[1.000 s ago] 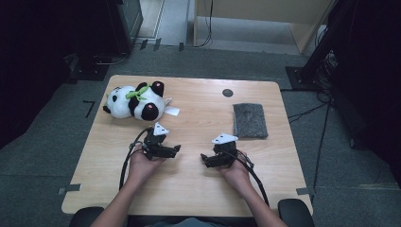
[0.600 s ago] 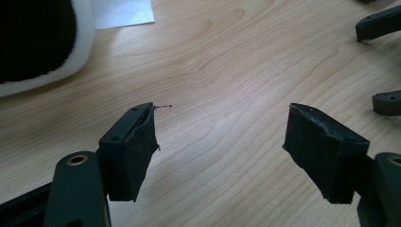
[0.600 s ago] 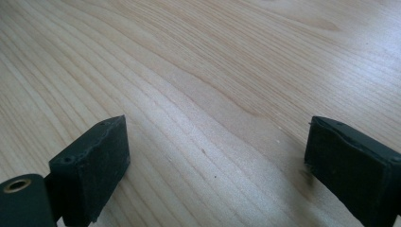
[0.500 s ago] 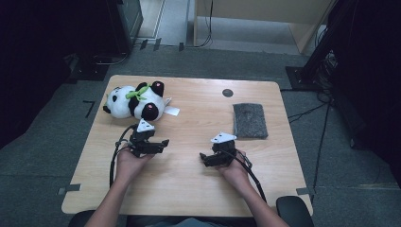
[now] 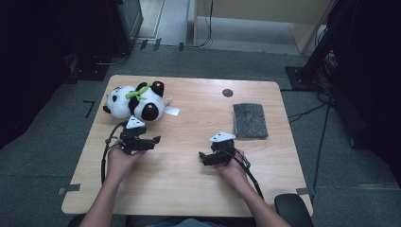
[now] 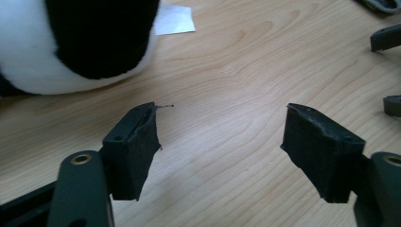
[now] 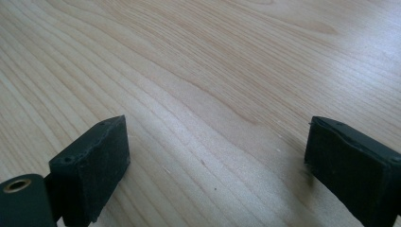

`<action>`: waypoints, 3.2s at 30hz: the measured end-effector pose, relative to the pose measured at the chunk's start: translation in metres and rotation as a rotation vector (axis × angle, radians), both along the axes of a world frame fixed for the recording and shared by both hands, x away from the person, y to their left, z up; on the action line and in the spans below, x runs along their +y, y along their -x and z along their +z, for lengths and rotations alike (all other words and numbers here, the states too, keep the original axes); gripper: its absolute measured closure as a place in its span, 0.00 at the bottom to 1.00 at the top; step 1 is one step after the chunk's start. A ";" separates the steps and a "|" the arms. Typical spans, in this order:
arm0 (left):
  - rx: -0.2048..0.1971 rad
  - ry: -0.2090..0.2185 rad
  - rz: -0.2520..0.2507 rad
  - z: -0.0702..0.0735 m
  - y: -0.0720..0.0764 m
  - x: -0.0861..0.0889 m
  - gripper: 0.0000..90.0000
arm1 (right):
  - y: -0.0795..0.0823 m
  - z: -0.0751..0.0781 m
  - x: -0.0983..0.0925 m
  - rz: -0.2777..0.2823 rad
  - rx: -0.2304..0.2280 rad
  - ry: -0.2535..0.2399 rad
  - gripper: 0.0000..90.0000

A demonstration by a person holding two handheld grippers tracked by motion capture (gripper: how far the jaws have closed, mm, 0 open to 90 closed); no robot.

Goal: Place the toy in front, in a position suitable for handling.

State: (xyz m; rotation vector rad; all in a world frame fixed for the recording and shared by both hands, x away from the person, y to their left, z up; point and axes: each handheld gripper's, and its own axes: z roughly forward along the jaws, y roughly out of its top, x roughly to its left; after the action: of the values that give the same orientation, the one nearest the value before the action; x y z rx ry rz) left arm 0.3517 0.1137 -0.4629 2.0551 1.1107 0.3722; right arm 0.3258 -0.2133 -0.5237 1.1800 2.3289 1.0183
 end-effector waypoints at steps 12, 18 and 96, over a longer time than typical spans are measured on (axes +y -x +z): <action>-0.025 0.020 0.054 0.015 -0.021 0.023 0.26 | -0.001 0.000 0.002 -0.001 0.002 -0.001 0.08; -0.026 0.018 0.062 0.021 -0.034 0.033 0.29 | -0.001 0.000 0.002 0.001 -0.001 0.001 0.08; 0.001 0.161 -0.062 0.099 -0.029 -0.059 0.90 | -0.030 0.060 -0.106 -0.320 -0.087 -0.162 0.37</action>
State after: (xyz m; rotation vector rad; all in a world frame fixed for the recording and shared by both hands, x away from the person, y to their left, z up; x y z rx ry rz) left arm 0.3805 0.0547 -0.3640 1.9429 1.0404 0.2427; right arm 0.3561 -0.3189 -0.4633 1.4800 1.9390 1.1285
